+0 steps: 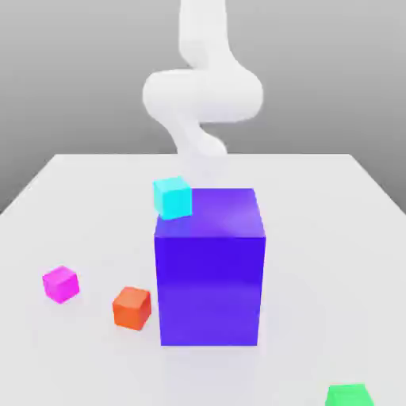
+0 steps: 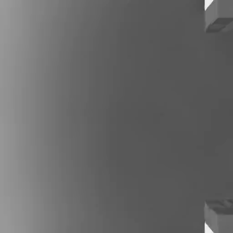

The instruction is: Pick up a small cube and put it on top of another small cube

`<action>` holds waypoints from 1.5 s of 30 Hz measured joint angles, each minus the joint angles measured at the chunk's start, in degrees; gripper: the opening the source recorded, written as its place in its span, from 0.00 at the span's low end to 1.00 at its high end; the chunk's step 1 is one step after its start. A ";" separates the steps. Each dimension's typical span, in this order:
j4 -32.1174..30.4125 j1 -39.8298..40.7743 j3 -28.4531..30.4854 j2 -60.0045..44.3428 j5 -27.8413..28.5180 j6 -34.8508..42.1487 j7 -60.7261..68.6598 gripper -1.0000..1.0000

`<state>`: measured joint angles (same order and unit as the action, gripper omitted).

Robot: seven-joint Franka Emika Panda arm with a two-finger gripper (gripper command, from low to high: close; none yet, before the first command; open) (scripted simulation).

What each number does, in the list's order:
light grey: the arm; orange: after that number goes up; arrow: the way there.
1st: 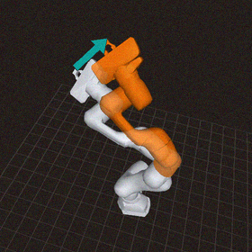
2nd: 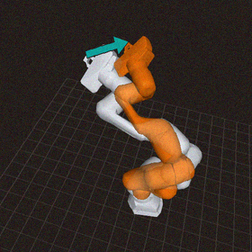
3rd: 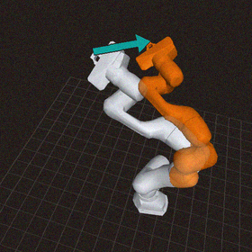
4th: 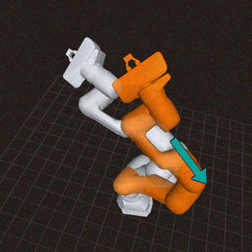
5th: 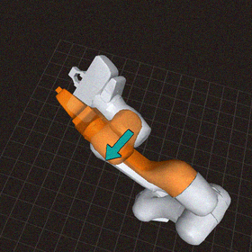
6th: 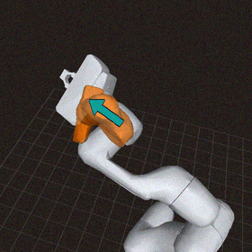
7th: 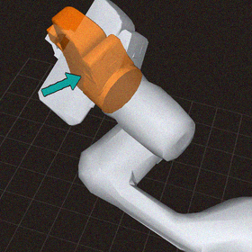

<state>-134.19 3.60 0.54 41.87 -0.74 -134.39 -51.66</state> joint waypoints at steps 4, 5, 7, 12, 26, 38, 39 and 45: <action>-4.00 6.02 0.72 -6.65 -1.16 -4.34 -9.77 0.50; -4.96 7.42 0.91 -8.25 -1.38 -5.39 -12.17 0.50; -6.88 10.24 1.22 -11.44 -1.81 -7.48 -16.95 0.50; -11.67 17.03 2.16 -19.39 -2.48 -12.68 -29.19 0.50; -25.12 34.46 8.37 -41.47 -1.23 -27.34 -65.64 0.50; -24.20 40.65 2.29 -58.61 -7.69 -40.73 -65.70 0.00; -24.20 40.65 2.29 -58.61 -7.68 -40.77 -65.71 0.00; -25.16 38.80 4.74 -53.72 -5.22 -36.89 -67.53 0.00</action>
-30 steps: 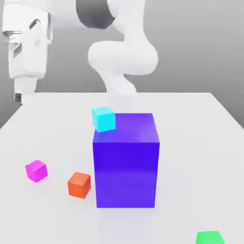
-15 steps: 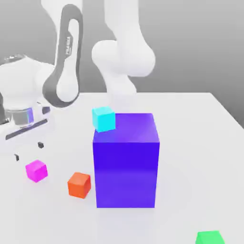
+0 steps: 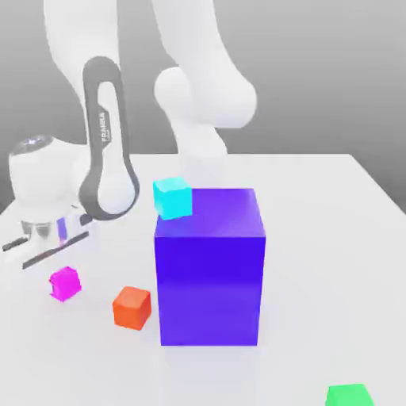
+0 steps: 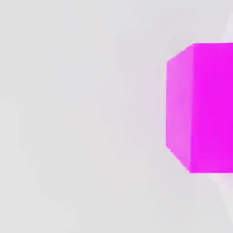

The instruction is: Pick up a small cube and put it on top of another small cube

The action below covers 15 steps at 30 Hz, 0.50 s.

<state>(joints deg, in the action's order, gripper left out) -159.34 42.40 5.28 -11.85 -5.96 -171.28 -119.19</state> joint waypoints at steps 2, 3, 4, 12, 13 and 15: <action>-0.79 -0.65 1.22 4.03 2.34 3.22 -1.75 0.00; -1.20 -0.71 1.53 6.09 3.38 4.87 -2.53 0.00; -1.09 -0.77 1.73 7.21 4.24 6.15 -3.54 0.00; 11.22 -15.46 -7.41 5.81 16.15 11.22 3.42 0.00; 13.22 -17.24 -9.22 4.93 16.98 12.44 4.41 0.00; 16.63 -20.62 -12.58 3.28 18.08 14.76 6.04 0.00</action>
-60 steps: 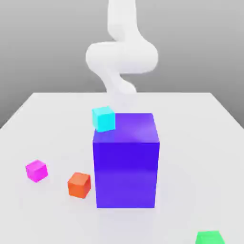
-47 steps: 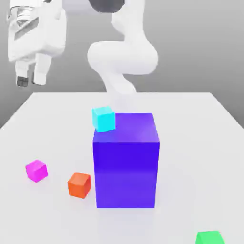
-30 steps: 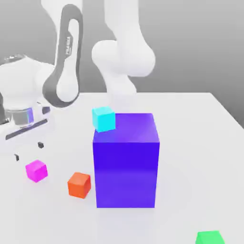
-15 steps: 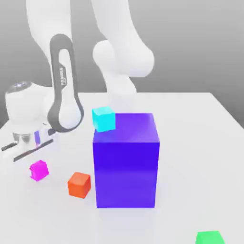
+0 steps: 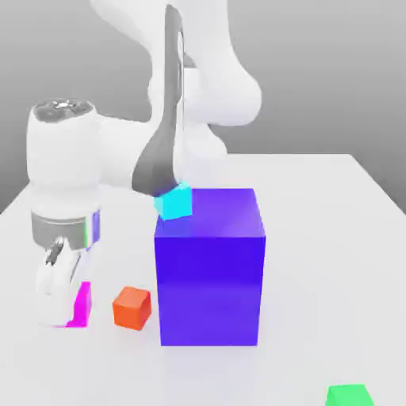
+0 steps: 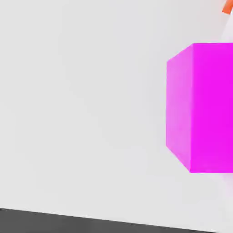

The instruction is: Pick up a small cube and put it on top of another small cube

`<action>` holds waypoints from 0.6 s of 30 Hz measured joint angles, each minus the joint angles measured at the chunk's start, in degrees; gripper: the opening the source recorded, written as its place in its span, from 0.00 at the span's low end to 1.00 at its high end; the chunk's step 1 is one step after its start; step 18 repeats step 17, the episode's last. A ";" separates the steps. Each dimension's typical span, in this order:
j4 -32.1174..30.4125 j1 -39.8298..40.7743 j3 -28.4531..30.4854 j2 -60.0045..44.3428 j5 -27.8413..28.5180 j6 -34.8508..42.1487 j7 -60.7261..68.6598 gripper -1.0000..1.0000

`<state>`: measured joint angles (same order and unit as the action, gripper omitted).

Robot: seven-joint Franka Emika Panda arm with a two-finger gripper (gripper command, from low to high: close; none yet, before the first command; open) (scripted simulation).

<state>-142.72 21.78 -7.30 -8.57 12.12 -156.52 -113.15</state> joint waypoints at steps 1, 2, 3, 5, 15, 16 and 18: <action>1.40 -1.51 -1.58 -0.70 0.41 0.97 0.69 0.00; 2.67 -2.99 -3.09 -1.35 0.81 1.92 1.27 0.00; 3.82 -4.43 -4.57 -1.99 1.10 2.83 1.79 0.00; 5.89 -7.32 -7.37 -3.19 1.43 4.59 2.77 0.00; 17.63 -20.77 -13.37 -18.30 6.19 7.12 2.66 1.00; 17.63 -20.77 -13.37 -18.30 6.19 7.12 2.66 1.00; 17.63 -20.77 -13.37 -18.30 6.19 7.12 2.66 1.00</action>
